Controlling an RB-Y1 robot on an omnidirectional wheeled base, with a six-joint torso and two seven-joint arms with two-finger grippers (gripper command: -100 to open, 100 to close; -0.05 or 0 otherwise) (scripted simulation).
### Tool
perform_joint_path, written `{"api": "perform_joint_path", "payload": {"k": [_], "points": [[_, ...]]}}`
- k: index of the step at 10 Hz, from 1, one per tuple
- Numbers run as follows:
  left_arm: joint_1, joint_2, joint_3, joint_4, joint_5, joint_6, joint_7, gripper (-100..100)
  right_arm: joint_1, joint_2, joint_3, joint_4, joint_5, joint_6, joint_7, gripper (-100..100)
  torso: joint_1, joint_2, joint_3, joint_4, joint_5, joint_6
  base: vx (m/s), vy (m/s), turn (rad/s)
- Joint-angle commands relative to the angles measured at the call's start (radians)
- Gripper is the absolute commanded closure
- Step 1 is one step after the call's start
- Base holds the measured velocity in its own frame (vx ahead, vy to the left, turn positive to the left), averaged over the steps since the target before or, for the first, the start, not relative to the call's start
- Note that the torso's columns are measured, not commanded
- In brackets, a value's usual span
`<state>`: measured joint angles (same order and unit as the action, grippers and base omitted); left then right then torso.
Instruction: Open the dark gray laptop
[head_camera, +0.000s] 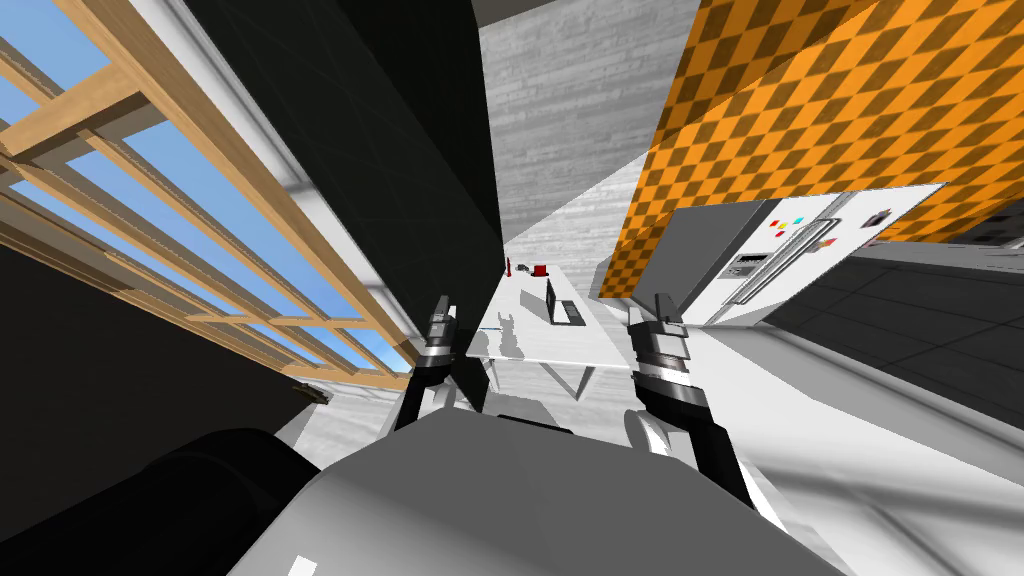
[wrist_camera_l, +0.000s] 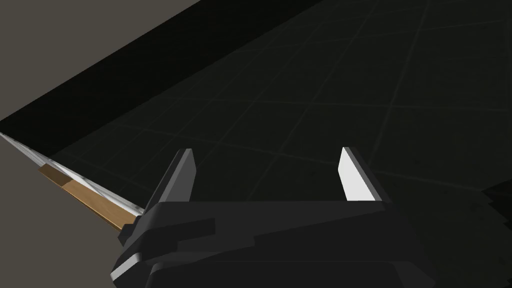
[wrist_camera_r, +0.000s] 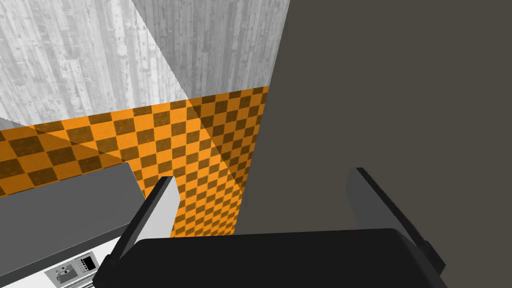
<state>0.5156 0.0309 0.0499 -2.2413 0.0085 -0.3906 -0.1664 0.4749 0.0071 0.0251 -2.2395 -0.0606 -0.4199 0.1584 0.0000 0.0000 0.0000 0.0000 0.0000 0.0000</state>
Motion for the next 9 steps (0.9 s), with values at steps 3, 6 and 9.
{"api": "perform_joint_path", "payload": {"k": [3,6,9], "points": [[0.0,0.0,0.0,0.0,0.0,0.0,0.0,0,0.0,0.0,0.0,0.0,0.0,0.0,0.0,0,0.0,0.175,-0.351,0.176,0.0,0.0,0.0,0.0,0.0],[0.0,0.0,0.0,0.0,0.0,0.0,0.0,0,0.0,0.0,0.0,0.0,0.0,0.0,0.0,0,0.0,0.396,-0.792,0.396,0.0,0.0,0.0,0.0,0.0],[0.0,0.0,0.0,0.0,0.0,0.0,0.0,0,0.0,0.0,0.0,0.0,0.0,0.0,0.0,0,0.0,0.618,-1.234,0.617,0.0,0.0,0.0,0.0,0.0]]}}
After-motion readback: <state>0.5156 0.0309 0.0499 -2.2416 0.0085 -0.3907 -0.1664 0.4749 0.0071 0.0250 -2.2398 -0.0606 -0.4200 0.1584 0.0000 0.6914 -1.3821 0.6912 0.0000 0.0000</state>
